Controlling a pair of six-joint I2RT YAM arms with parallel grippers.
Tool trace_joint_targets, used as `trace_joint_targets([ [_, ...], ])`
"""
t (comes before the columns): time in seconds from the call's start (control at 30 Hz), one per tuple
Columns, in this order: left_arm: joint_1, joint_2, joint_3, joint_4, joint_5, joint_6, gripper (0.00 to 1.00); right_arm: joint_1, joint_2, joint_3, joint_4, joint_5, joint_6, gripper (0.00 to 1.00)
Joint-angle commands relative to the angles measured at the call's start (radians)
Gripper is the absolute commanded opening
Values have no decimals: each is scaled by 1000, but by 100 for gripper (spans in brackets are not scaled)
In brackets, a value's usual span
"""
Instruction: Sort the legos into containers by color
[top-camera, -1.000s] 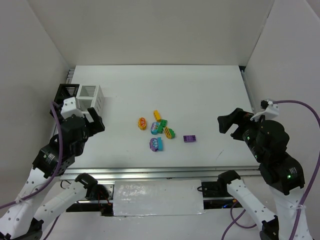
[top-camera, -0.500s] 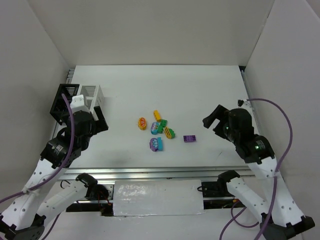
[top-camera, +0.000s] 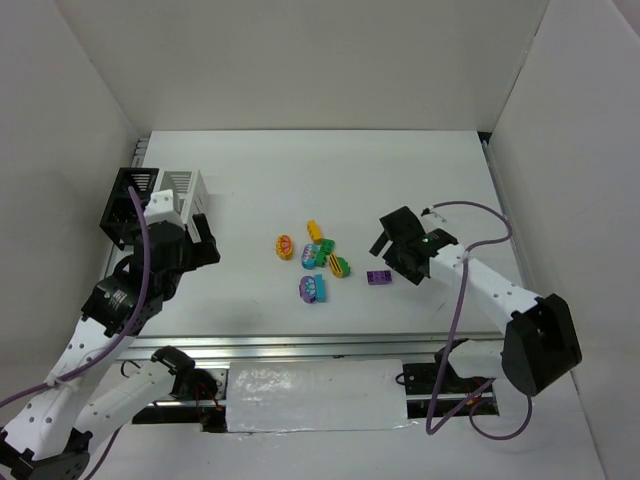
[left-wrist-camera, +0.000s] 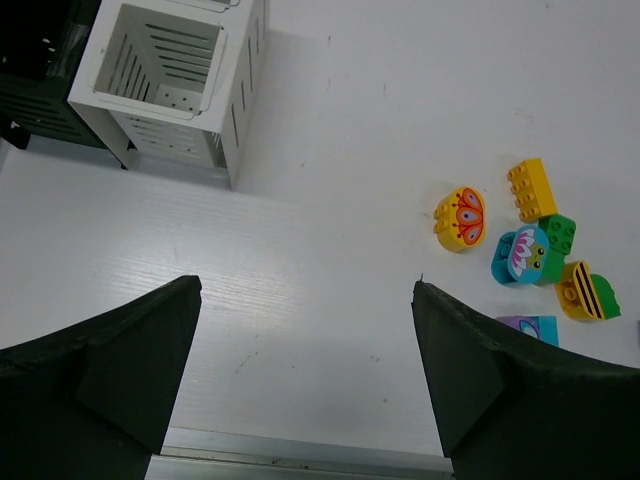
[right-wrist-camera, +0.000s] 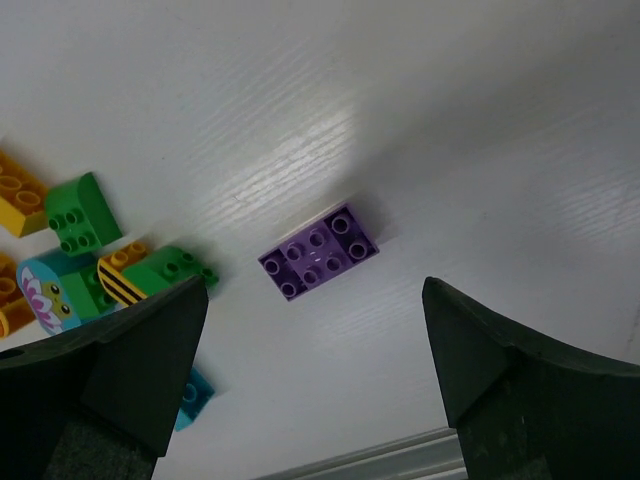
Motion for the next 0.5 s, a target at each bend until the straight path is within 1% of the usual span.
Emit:
trace_joint_targets([
  [0.0,8,2,-10,63,47,35,100,27,46,-8,62,65,167,96],
  [0.03,8,2,-10,66,56,38,99,31,51,-25,62,65,188,96],
  [0.07,6,2,-13,66,67,40,100,42,56,-33,65,74,244,96],
  [0.2,6,2,-15,74,98,47,99,67,111,-45,73,103,331,94],
  [0.37,8,-1,-19,83,133,52,100,85,223,-4,53,94,375,85],
  [0.47,8,-7,-19,83,141,52,100,94,254,-2,42,104,400,84],
])
